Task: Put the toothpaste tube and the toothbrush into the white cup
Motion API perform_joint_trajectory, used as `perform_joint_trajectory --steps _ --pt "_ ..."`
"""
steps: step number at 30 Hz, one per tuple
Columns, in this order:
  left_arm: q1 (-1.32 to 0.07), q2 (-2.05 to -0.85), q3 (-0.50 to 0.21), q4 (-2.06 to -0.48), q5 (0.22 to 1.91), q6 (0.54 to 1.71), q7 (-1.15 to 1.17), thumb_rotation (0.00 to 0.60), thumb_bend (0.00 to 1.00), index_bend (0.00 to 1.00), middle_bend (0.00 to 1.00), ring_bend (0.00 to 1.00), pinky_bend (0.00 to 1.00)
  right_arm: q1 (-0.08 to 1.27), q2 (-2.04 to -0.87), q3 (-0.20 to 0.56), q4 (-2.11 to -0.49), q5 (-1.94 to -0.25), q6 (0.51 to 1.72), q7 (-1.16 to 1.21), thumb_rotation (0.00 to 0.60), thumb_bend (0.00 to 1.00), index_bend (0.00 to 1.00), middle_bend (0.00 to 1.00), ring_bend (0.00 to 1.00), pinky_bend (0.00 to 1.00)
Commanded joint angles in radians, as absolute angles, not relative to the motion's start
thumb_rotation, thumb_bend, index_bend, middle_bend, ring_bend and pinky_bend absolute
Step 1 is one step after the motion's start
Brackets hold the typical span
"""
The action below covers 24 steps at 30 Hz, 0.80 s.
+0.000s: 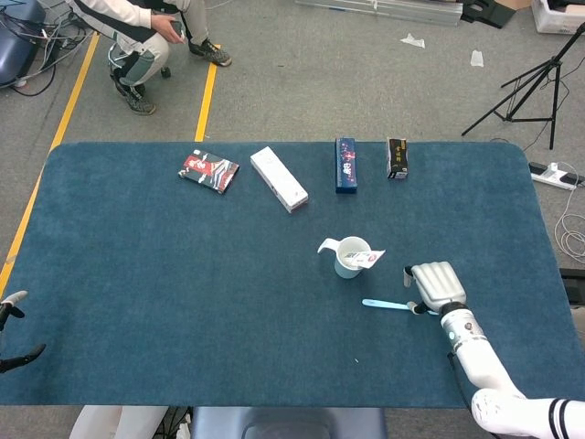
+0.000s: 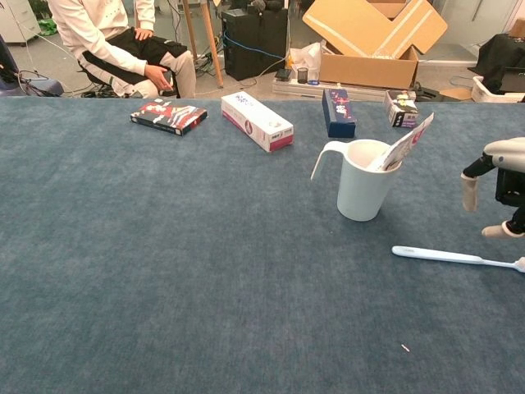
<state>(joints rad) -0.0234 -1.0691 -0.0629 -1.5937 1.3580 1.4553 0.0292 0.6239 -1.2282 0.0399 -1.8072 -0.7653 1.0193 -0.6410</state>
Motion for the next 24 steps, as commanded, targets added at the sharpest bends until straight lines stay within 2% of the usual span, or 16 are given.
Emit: perform_joint_trajectory --steps 1,24 --pt "-0.022 -1.067 -0.063 -1.596 1.359 1.457 0.027 0.6 0.0 0.19 0.4 0.25 0.25 0.634 -1.247 0.032 -1.794 -0.755 1.01 -0.65 0.6 0.14 0.48 1.0 1.0 1.0" --pt "-0.019 -1.055 -0.061 -1.607 1.369 1.464 0.004 0.6 0.0 0.19 0.4 0.25 0.25 0.701 -1.376 0.004 -1.703 -0.707 0.982 -0.694 0.6 0.17 0.49 1.0 1.0 1.0"
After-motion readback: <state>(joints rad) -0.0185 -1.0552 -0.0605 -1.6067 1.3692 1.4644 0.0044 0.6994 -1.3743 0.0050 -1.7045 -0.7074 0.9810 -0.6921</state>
